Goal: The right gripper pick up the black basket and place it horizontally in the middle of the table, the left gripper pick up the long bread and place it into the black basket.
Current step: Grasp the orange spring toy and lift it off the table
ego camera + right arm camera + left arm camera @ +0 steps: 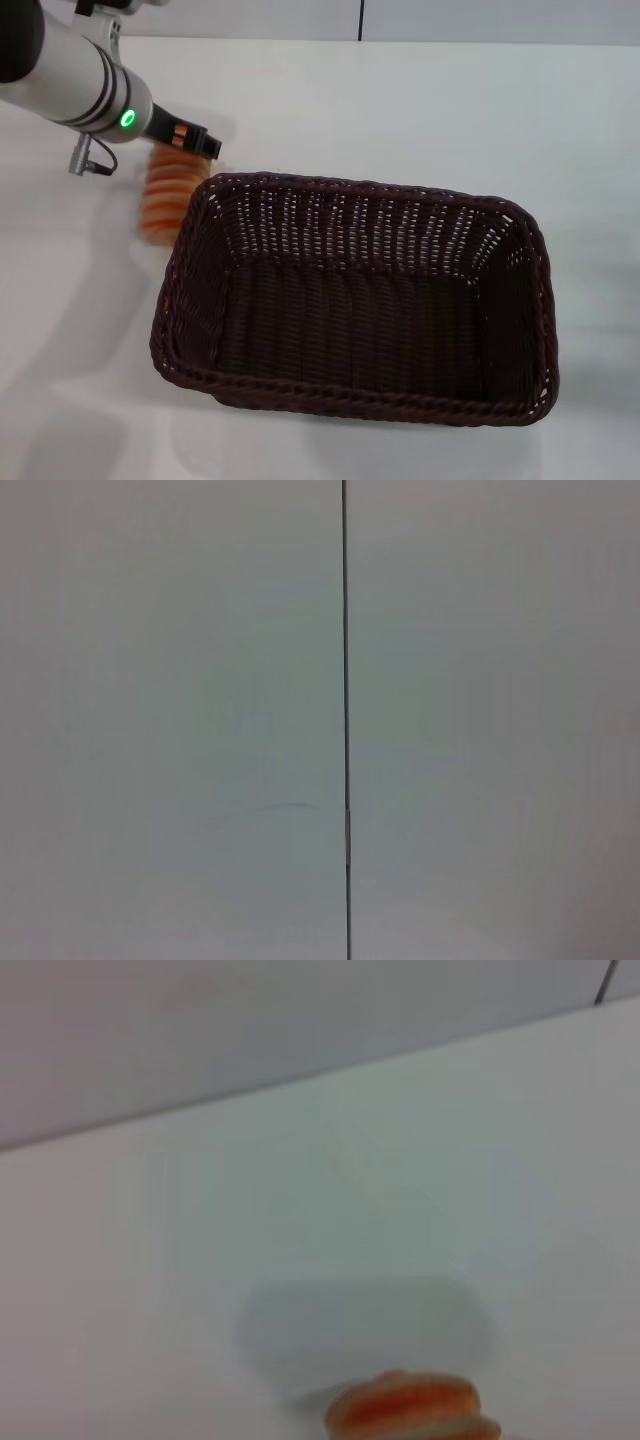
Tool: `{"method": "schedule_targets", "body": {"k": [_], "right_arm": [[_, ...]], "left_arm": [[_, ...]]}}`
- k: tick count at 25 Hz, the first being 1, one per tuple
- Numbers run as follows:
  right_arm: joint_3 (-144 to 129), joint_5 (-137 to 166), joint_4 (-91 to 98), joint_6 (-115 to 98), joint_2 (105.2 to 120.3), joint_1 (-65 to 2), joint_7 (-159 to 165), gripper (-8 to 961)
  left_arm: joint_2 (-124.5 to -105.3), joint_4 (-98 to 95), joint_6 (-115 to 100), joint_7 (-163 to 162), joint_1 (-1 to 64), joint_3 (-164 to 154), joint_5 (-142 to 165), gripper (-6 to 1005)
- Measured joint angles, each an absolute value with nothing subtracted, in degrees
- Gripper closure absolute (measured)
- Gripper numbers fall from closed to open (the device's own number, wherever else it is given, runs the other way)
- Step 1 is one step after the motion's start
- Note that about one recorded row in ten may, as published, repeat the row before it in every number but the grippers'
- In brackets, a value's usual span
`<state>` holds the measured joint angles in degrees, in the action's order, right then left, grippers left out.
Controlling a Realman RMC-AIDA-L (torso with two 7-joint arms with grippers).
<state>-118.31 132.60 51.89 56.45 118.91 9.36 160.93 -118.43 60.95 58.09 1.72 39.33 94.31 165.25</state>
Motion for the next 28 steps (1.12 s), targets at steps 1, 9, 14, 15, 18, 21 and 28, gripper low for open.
{"method": "schedule_targets", "body": {"k": [1,9,14,15,18,21,28], "right_arm": [[-118.3,132.6,51.7,56.4,118.91,9.3,160.9,122],[-118.2,132.6,51.4,56.4,118.92,9.1,160.9,121],[-118.2,132.7,51.3,56.2,118.84,8.9,160.9,121],[-118.2,132.7,51.3,56.1,118.84,8.9,160.9,122],[-118.3,132.8,51.2,56.0,118.82,8.8,160.9,122],[-118.5,132.9,51.2,56.2,118.83,8.9,160.9,121],[-118.8,133.0,51.4,57.2,118.93,9.5,160.9,122]], "left_arm": [[-118.43,60.9,58.1,1.7,39.3,94.3,165.2,223],[-118.45,57.3,57.7,0.4,40.0,93.8,165.4,223],[-118.31,56.7,57.8,0.8,40.3,91.6,165.5,223],[-118.22,56.5,57.9,1.0,40.4,91.0,165.5,223],[-118.08,56.9,58.2,1.8,40.5,90.2,165.5,248],[-118.09,59.4,58.0,2.3,39.6,89.7,165.5,286],[-118.29,68.0,55.7,11.6,37.2,89.5,165.0,369]]}}
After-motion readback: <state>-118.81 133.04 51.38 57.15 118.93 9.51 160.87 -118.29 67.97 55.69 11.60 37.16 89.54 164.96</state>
